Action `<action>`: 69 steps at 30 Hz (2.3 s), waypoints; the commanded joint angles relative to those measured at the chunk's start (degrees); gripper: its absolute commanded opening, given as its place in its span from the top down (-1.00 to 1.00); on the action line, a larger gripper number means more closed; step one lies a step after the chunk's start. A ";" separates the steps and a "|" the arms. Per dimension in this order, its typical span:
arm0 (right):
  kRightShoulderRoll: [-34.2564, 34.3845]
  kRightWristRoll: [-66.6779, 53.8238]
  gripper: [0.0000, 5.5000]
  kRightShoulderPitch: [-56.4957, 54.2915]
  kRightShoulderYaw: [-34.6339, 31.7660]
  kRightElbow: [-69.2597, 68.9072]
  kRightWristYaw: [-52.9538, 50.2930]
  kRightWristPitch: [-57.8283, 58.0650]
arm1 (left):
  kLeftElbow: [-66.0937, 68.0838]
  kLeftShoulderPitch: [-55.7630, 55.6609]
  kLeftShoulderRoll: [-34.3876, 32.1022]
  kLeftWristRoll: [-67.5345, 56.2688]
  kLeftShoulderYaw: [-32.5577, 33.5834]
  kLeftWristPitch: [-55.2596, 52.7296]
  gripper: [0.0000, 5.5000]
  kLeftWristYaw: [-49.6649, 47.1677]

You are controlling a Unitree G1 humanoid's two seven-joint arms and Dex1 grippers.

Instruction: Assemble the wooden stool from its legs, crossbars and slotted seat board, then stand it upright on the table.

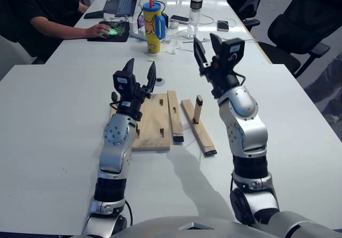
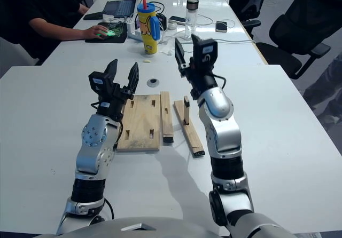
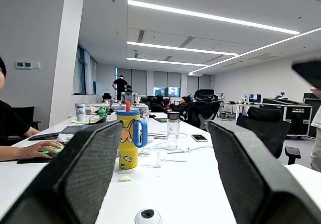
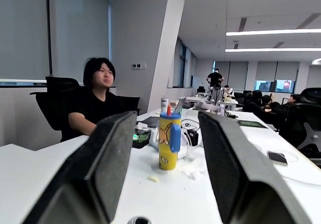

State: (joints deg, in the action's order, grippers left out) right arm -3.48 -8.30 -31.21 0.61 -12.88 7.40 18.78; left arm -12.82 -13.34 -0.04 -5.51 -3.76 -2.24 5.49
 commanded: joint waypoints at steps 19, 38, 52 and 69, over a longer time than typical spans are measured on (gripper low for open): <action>0.57 4.11 0.17 7.36 3.00 4.80 -1.78 -0.62 | 1.01 -0.67 -0.12 1.27 0.03 1.90 -0.15 -0.40; -5.02 2.30 0.17 7.33 -4.52 -1.32 -0.73 2.31 | -2.51 2.50 -0.62 1.47 0.33 0.13 -0.15 -0.68; -12.53 -2.12 0.16 22.38 -6.61 -3.33 6.62 21.55 | -0.17 1.13 -2.93 0.06 0.96 -1.72 -0.35 2.50; -15.48 -6.22 -0.11 25.61 1.21 -9.38 13.05 37.87 | 0.42 4.28 -6.44 -4.10 2.91 -6.26 -0.59 7.46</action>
State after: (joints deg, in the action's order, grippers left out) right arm -18.67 -13.21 -4.82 1.19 -21.06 19.63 54.99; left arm -13.21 -9.55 -6.06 -9.42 -1.04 -7.83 12.61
